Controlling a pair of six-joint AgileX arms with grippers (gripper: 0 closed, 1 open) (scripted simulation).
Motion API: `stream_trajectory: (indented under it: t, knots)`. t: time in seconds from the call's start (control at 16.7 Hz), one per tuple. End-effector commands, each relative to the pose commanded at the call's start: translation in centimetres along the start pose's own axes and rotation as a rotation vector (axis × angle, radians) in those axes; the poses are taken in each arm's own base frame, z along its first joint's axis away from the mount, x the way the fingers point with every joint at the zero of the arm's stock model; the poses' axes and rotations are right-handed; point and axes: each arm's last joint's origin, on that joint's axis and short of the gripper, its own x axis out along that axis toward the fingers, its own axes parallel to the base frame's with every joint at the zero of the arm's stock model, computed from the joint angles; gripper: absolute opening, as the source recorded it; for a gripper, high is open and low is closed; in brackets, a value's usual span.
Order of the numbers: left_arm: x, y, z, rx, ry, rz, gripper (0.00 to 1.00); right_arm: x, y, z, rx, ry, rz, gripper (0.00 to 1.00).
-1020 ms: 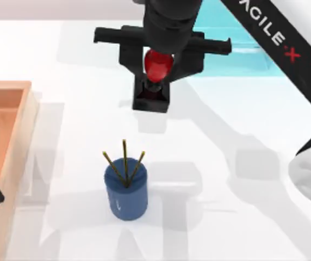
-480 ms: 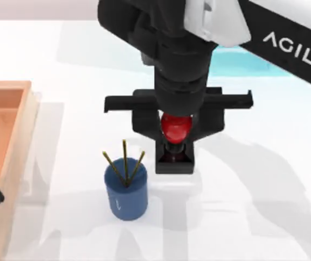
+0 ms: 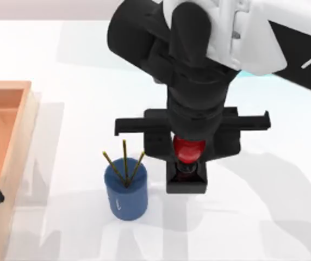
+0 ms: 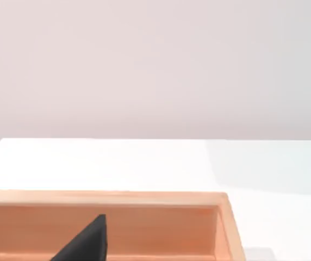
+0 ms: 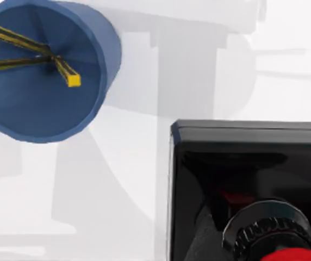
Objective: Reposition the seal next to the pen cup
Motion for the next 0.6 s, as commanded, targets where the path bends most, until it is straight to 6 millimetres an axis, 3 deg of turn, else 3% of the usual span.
stream_trajectory:
  t: [0.6]
  knots:
    - [0.0,0.0,0.0,0.000,0.000,0.000,1.00,1.5,0.0,-0.1,0.000,0.000,0.000,0.00]
